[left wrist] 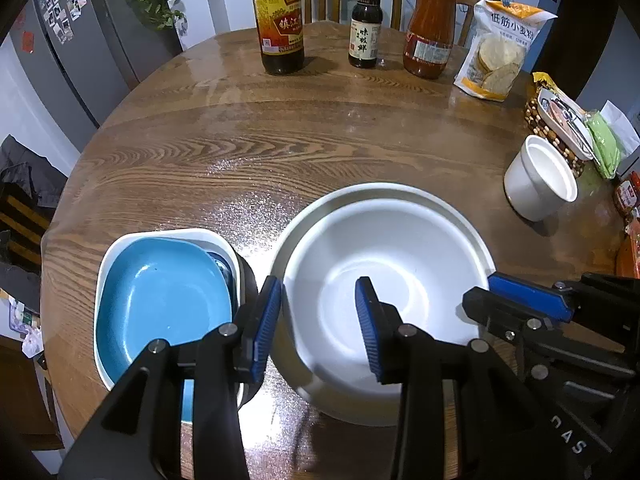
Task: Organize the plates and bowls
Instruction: 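Open both tools to release the nested white bowls, then move both tools toward the small white cup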
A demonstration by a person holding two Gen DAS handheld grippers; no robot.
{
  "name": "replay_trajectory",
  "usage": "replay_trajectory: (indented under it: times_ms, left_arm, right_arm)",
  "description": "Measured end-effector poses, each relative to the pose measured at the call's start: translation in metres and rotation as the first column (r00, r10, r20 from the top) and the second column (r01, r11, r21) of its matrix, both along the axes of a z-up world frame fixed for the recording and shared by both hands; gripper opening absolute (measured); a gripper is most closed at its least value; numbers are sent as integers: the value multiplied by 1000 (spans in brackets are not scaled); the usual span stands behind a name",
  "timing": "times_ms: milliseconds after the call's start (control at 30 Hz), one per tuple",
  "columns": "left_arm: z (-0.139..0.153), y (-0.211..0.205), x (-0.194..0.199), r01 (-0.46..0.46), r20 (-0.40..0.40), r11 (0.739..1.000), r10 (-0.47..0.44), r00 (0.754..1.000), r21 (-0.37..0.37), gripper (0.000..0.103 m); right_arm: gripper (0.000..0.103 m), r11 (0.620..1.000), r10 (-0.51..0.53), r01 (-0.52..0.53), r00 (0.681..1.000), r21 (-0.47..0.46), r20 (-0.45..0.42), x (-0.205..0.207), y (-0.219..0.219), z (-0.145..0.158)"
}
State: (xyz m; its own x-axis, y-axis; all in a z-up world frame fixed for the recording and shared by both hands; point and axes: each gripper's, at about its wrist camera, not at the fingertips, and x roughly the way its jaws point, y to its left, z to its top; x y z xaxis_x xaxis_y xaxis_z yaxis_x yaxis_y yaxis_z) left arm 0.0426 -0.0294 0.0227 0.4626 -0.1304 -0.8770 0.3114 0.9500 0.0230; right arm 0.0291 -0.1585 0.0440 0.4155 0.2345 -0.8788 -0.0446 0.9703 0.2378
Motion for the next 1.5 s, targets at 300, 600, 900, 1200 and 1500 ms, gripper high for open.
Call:
replay_trajectory:
  times_ms: [300,600,900,1200,1500]
  left_arm:
    - [19,0,-10,-18,66,1000,19,998,-16,54]
    - [31,-20,-21,-17,117,1000,17,993,-3,84]
    - [38,-63,-21,44,114,999,-41,993,-24,84]
    - [42,-135,-3,103,137,994,-98,986,-33,84]
    - [11,-180,34,27,42,1000,-27,999,1,80]
  right_arm:
    - [45,998,-53,51,997,33,48,-15,-23,16]
    - [67,987,-143,136,986,84,82,-34,-63,28]
    - [67,960,-269,260,958,101,95,-53,-128,34]
    - [67,935,-353,348,931,72,90,-39,-185,34]
    - [67,950,-309,308,951,51,13,17,-208,2]
